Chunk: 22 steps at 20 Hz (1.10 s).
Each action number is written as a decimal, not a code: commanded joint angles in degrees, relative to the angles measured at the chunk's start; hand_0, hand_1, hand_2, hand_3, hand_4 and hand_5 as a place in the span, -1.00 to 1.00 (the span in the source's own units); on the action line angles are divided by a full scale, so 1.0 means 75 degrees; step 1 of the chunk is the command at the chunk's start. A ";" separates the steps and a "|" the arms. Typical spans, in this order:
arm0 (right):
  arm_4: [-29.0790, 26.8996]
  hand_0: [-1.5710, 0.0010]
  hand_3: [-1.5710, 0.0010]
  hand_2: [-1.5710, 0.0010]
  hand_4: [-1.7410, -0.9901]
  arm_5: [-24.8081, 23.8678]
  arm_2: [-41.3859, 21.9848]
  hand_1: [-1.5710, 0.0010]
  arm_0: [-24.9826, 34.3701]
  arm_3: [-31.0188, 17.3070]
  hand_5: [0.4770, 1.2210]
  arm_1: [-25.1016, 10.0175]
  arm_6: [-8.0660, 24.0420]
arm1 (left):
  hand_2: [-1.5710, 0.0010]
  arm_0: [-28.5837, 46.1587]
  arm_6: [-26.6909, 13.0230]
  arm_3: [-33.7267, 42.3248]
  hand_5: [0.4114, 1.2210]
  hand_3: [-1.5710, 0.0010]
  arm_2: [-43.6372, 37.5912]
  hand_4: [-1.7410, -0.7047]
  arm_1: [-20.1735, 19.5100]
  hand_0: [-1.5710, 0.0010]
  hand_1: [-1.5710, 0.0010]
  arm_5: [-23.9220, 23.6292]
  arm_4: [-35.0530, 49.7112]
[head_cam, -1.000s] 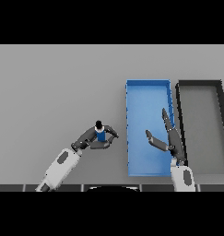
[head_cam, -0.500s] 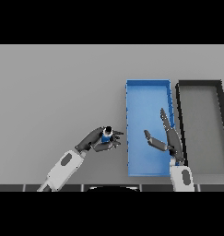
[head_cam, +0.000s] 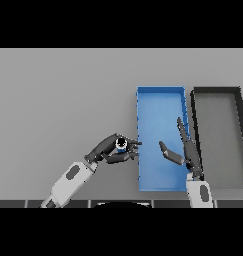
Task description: Pick up the blue pipe and place it into the blue bin.
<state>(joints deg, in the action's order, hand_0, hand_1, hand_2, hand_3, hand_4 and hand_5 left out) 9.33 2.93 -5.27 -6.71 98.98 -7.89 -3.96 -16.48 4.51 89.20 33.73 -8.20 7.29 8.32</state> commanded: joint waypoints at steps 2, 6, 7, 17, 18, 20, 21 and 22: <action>0.0050 1.00 1.00 1.00 0.62 0.0003 -0.0030 1.00 -0.0161 0.0077 -0.65 -0.0021 -0.0145 | -0.99 -0.0062 -0.0251 0.0024 0.99 -0.90 0.0063 -0.99 0.0006 -0.99 -0.99 -0.0038 -0.0096; -0.0054 1.00 1.00 1.00 0.55 0.0087 0.0003 1.00 -0.0082 0.0010 -0.66 -0.0040 0.0107 | -1.00 -0.0077 -0.0352 -0.0079 0.99 -0.90 0.0138 -1.00 0.0054 -1.00 -1.00 -0.0034 -0.0217; -0.0070 1.00 1.00 1.00 0.50 0.0091 0.0018 1.00 -0.0041 -0.0008 -0.66 -0.0048 0.0131 | -1.00 -0.0096 -0.0334 -0.0101 0.99 -0.90 0.0050 -1.00 -0.0025 -1.00 -1.00 -0.0023 -0.0197; -0.3497 1.00 1.00 1.00 0.17 0.2645 0.0118 1.00 0.0875 0.1515 -0.90 -0.1395 0.1047 | -1.00 -0.0154 -0.0414 -0.0110 1.00 -0.90 0.0131 -1.00 0.0051 -1.00 -1.00 0.0015 -0.0285; -0.3712 1.00 1.00 1.00 0.14 0.2797 -0.0025 1.00 0.0926 0.1732 -0.94 -0.1533 0.1370 | -1.00 -0.0129 -0.0314 -0.0189 1.00 -0.90 0.0125 -1.00 0.0029 -1.00 -1.00 0.0024 -0.0328; -0.4011 1.00 1.00 1.00 0.14 0.2992 -0.0258 1.00 0.1439 0.1925 -0.94 -0.1761 0.1878 | -1.00 -0.0096 -0.0198 -0.0040 1.00 -0.89 0.0126 -1.00 -0.0069 -1.00 -1.00 0.0074 -0.0328; -0.4090 1.00 1.00 1.00 0.16 0.3118 -0.0374 1.00 0.1656 0.1855 -0.93 -0.1814 0.2114 | -1.00 -0.0097 -0.0220 -0.0048 1.00 -0.89 0.0105 -1.00 -0.0068 -1.00 -1.00 0.0080 -0.0300; -0.4171 1.00 1.00 1.00 0.15 0.3212 -0.0554 1.00 0.1807 0.1981 -0.93 -0.1809 0.2257 | -1.00 -0.0122 -0.0266 -0.0087 1.00 -0.89 0.0103 -1.00 -0.0053 -1.00 -1.00 0.0073 -0.0320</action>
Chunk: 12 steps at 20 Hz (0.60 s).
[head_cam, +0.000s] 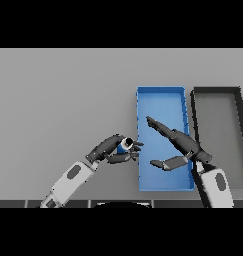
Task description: Pick up the blue pipe and place it into the blue bin.
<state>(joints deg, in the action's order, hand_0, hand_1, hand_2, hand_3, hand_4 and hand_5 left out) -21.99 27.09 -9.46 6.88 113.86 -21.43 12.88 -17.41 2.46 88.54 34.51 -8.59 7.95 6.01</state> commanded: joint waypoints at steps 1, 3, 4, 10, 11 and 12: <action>0.0034 1.00 1.00 1.00 0.14 0.0058 -0.0203 1.00 0.0296 0.0019 -0.91 0.0043 0.0144 | -1.00 -0.0011 -0.0060 0.0007 1.00 -0.89 -0.0026 -1.00 -0.0008 -1.00 -1.00 -0.0033 -0.0008; 0.0353 1.00 1.00 1.00 0.16 0.0311 -0.0448 1.00 0.0695 -0.0155 -0.88 0.0065 0.0151 | -1.00 0.0015 -0.0066 0.0055 1.00 -0.89 -0.0005 -1.00 0.0000 -1.00 -1.00 0.0000 0.0014; 0.0450 1.00 1.00 1.00 0.19 0.0363 -0.0626 1.00 0.0922 -0.0209 -0.88 0.0183 0.0212 | -1.00 -0.0061 -0.0086 0.0015 1.00 -0.89 0.0024 -1.00 0.0099 -1.00 -1.00 -0.0005 0.0003; 0.0488 1.00 1.00 1.00 0.37 0.0552 -0.1261 1.00 0.1809 -0.0639 -0.85 0.0712 0.0791 | -1.00 -0.0017 0.0160 -0.0076 1.00 -0.95 -0.0004 -1.00 0.0074 -1.00 -1.00 0.0269 0.0165; 0.0629 1.00 1.00 1.00 0.37 0.0600 -0.1361 1.00 0.1956 -0.0815 -0.86 0.0851 0.0768 | -1.00 0.0024 0.0088 -0.0038 1.00 -0.96 0.0046 -1.00 0.0051 -1.00 -1.00 0.0285 0.0130; 0.0665 1.00 1.00 1.00 0.38 0.0583 -0.1430 1.00 0.2128 -0.0968 -0.89 0.1016 0.0817 | -1.00 0.0117 0.0130 0.0000 1.00 -0.96 0.0095 -1.00 0.0011 -1.00 -1.00 0.0230 0.0018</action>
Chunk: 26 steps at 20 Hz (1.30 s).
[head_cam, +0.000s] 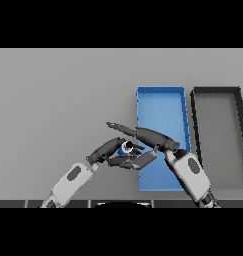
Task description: Pick up the blue pipe and place it into the blue bin.
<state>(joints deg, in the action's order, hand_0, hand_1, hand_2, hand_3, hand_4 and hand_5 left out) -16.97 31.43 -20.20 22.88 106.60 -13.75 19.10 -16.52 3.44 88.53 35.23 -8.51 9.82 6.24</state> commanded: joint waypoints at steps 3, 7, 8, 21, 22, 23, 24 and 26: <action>-0.0083 1.00 1.00 0.96 0.38 0.0101 0.0016 0.98 0.0474 -0.0403 -0.92 0.0179 0.0076 | -1.00 -0.0132 -0.0034 0.0076 1.00 -0.95 -0.0067 -0.99 -0.0059 -1.00 -1.00 0.0025 0.0007; -0.0193 0.33 0.44 0.32 0.01 0.0355 -0.0127 0.32 0.1060 -0.0829 -0.92 0.0443 0.0283 | -0.08 -0.0323 -0.0968 0.0089 1.00 -0.05 0.0157 -0.64 -0.0513 -0.26 -0.12 0.0295 -0.0434; -0.0101 0.09 0.19 0.06 -0.17 0.0418 -0.0205 0.11 0.1118 -0.0930 -0.88 0.0534 0.0136 | 0.13 -0.0259 -0.1192 0.0120 1.00 0.16 0.0163 -0.50 -0.0480 -0.04 0.10 0.0271 -0.0540; -0.0719 -0.94 -0.92 -0.94 -0.29 -0.0233 -0.0963 -0.94 0.1311 -0.1135 0.82 0.0029 -0.1555 | -0.77 0.0179 -0.0870 0.0079 1.00 -0.91 -0.0583 -0.97 0.0332 -0.93 -0.92 0.0518 -0.0349; -0.0932 -0.95 -0.93 -0.95 -0.30 -0.0353 -0.0933 -0.95 0.1316 -0.1073 0.86 -0.0093 -0.1598 | -0.55 0.0175 -0.0776 0.0144 1.00 -0.70 -0.0625 -0.82 0.0268 -0.83 -0.72 0.0515 -0.0487; -0.1177 -0.96 -0.95 -0.96 -0.31 -0.0434 -0.1041 -0.96 0.1232 -0.1002 0.89 -0.0185 -0.1503 | -0.24 0.0174 -0.0632 0.0110 1.00 -0.36 -0.0513 -0.60 0.0192 -0.47 -0.38 0.0590 -0.0827; -0.1245 -0.97 -0.96 -0.97 -0.32 -0.0548 -0.1123 -0.97 0.1348 -0.1042 0.91 -0.0161 -0.1322 | 0.00 0.0099 -0.0453 0.0048 1.00 -0.09 -0.0575 -0.37 0.0002 -0.18 -0.10 0.0792 -0.1021; -0.1340 -0.98 -0.97 -0.98 -0.33 -0.0685 -0.1199 -0.98 0.1374 -0.0931 0.94 -0.0332 -0.1290 | 0.36 -0.0017 -0.0370 0.0046 1.00 0.30 -0.0563 0.01 -0.0074 0.25 0.29 0.1162 -0.1326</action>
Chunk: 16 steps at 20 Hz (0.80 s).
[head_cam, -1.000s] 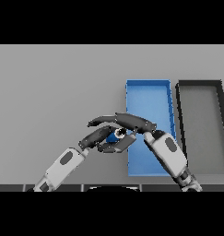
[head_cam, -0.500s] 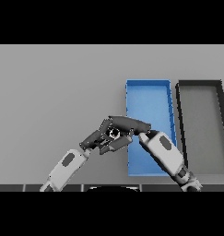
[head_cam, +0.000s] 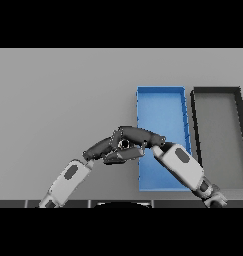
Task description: Pick up the blue pipe and place it into the blue bin.
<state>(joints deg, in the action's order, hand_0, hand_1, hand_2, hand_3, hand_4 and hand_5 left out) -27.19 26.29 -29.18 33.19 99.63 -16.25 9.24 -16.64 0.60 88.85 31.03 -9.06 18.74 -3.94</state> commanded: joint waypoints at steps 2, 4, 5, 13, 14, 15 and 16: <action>-0.0035 -0.99 -0.98 -0.99 -0.34 -0.0062 -0.0104 -0.99 0.0032 0.0055 0.96 -0.0074 0.0050 | 0.59 0.0055 0.0237 -0.0007 0.73 0.55 -0.0039 0.26 -0.0015 0.52 0.55 0.0123 -0.0316; -0.0114 -0.99 -0.99 -0.99 -0.34 -0.0101 -0.0150 -0.99 0.0103 0.0017 0.98 -0.0090 0.0017 | 0.74 0.0040 0.0251 -0.0040 0.28 0.72 -0.0078 0.43 0.0047 0.69 0.71 0.0031 -0.0477; -0.0118 -0.99 -0.99 -0.99 -0.34 -0.0146 -0.0172 -0.99 0.0163 -0.0017 0.98 -0.0081 0.0089 | 0.79 0.0053 0.0217 -0.0031 0.08 0.77 -0.0088 0.49 0.0027 0.75 0.77 0.0035 -0.0476; -0.0156 -1.00 -1.00 -1.00 -0.33 -0.0238 -0.0244 -1.00 0.0332 -0.0125 1.00 -0.0214 0.0057 | 0.96 0.0099 -0.0190 -0.0092 -0.57 0.96 -0.0229 0.64 0.0138 0.96 0.96 -0.0023 -0.0273; -0.0229 -1.00 -1.00 -1.00 -0.33 -0.0271 -0.0228 -1.00 0.0384 -0.0183 1.00 -0.0157 0.0046 | 0.97 0.0063 -0.0278 -0.0137 -0.59 0.97 -0.0242 0.63 0.0186 0.97 0.97 -0.0020 -0.0241; -0.0306 -1.00 -1.00 -1.00 -0.33 -0.0347 -0.0208 -1.00 0.0368 -0.0141 1.00 -0.0196 0.0054 | 0.98 0.0035 -0.0328 -0.0168 -0.61 0.98 -0.0243 0.63 0.0215 0.97 0.98 -0.0076 -0.0290; -0.0423 -1.00 -1.00 -1.00 -0.33 -0.0417 -0.0189 -1.00 0.0305 -0.0026 1.00 -0.0265 0.0125 | 0.98 0.0035 -0.0317 -0.0203 -0.63 0.98 -0.0252 0.63 0.0225 0.98 0.98 -0.0098 -0.0303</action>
<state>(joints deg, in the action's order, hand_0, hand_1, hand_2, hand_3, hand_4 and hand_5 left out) -30.50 23.19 -30.60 35.47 99.44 -18.26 10.07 -16.37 -1.81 87.33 29.14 -7.37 18.00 -6.22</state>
